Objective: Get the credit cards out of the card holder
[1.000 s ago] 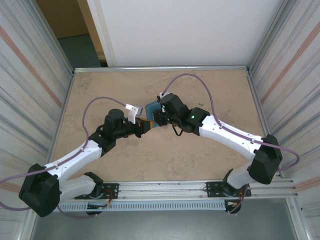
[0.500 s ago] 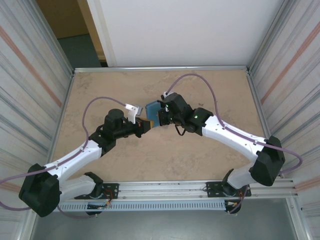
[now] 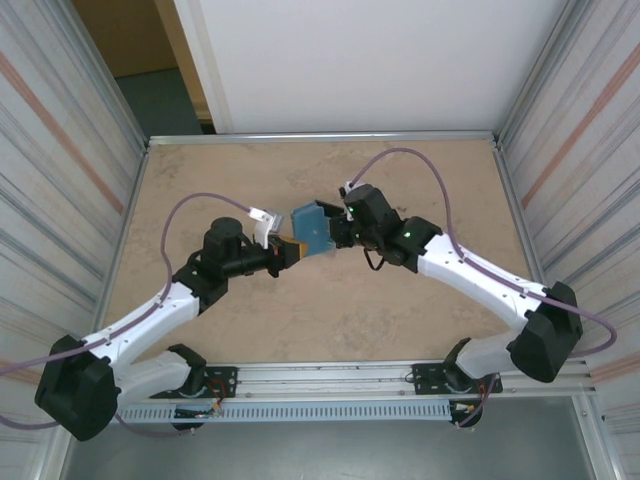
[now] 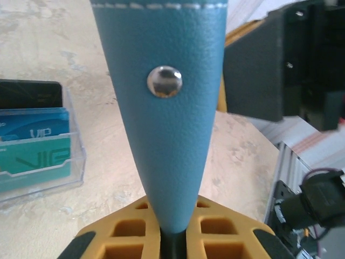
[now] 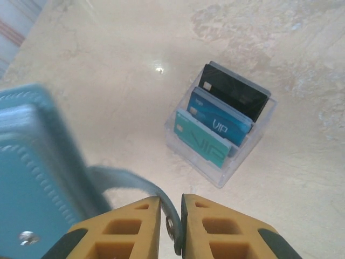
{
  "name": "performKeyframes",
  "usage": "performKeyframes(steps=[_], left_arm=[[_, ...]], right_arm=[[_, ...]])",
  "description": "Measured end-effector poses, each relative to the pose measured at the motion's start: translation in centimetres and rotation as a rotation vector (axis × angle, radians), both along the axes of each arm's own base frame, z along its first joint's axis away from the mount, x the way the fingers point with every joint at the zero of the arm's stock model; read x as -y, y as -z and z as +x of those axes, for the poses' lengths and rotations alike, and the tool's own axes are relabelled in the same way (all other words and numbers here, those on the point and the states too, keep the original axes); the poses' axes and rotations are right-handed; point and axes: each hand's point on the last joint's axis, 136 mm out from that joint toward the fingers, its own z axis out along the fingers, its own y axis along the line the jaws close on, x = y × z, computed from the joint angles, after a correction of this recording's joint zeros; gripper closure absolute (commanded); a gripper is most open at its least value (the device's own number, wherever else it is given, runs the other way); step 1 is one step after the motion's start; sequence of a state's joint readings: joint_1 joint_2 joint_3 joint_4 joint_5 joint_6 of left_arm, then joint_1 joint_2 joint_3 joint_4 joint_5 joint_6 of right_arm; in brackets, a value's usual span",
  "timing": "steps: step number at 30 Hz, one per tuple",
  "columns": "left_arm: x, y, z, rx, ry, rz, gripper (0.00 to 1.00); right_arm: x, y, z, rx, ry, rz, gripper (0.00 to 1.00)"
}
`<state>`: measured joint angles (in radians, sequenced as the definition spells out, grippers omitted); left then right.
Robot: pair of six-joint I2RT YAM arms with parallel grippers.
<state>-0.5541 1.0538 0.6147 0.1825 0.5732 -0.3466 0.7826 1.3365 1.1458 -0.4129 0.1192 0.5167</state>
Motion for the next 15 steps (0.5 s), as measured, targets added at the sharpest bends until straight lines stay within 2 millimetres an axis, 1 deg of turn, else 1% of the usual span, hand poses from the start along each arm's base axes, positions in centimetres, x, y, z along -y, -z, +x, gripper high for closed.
performKeyframes(steps=[4, 7, 12, 13, 15], left_arm=[[0.6, -1.3, -1.4, 0.024, 0.109, -0.008, 1.0], [0.9, -2.2, -2.5, 0.053, 0.171, -0.023, 1.0], [0.9, -3.7, -4.2, 0.104, 0.246, -0.055, 1.0], [0.8, -3.9, -4.5, 0.111, 0.256, -0.062, 1.0], [0.8, -4.5, -5.1, 0.127, 0.28, -0.075, 1.0]], right_arm=[[1.4, -0.6, -0.3, -0.005, -0.011, 0.072, 0.71], [2.4, -1.2, -0.5, -0.013, -0.035, 0.151, 0.7], [4.0, -3.7, -1.5, 0.023, -0.112, 0.32, 0.69], [4.2, -4.2, -1.8, 0.031, -0.132, 0.346, 0.66], [4.1, -5.1, -2.7, 0.052, -0.19, 0.393, 0.56]])
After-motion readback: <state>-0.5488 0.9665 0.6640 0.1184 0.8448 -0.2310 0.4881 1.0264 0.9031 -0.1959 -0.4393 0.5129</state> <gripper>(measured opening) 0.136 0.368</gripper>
